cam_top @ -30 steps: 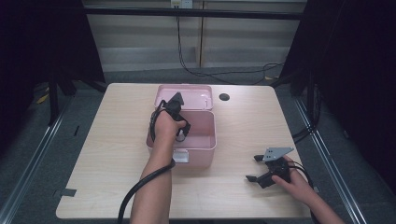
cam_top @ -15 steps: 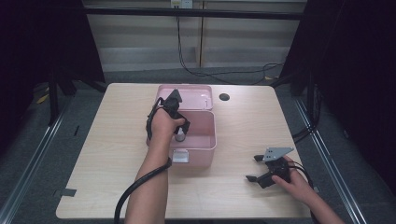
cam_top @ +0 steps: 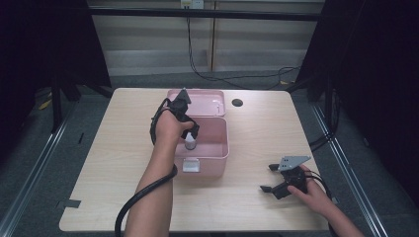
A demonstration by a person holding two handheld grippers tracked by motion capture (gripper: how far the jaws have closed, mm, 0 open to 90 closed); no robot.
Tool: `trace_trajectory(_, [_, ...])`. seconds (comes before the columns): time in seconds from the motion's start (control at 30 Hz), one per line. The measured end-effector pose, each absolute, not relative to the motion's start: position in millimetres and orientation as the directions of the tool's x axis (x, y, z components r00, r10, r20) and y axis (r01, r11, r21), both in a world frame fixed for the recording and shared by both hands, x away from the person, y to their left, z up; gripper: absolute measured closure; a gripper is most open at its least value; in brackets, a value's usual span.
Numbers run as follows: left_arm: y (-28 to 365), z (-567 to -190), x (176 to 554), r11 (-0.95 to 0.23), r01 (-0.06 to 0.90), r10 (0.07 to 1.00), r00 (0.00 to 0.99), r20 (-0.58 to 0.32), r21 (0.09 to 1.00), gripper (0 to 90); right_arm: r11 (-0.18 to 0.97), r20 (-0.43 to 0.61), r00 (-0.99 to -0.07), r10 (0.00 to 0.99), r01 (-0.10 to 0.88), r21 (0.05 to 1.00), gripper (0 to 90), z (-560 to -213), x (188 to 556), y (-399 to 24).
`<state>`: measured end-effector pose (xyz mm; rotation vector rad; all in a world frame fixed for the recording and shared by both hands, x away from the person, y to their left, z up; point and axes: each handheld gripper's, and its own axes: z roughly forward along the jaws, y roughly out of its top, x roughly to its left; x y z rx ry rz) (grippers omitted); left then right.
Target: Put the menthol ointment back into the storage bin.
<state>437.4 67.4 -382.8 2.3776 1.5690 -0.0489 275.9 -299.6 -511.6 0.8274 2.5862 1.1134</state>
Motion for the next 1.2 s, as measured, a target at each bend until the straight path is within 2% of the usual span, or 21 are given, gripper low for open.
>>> trace_trajectory(0.67, [76, -349, 427, -0.409, 0.879, 0.870, 0.457, -0.186, 0.246, 22.3, 0.555, 0.032, -0.818, 0.574, 0.417, 0.719, 9.9, -512, 276, -299])
trace_trajectory(1.2, [91, -334, 414, -0.492, 0.835, 0.828, 0.536, -0.165, 0.248, 22.2, 0.556, 0.032, -0.819, 0.573, 0.417, 0.719, 9.9, -512, 276, -300])
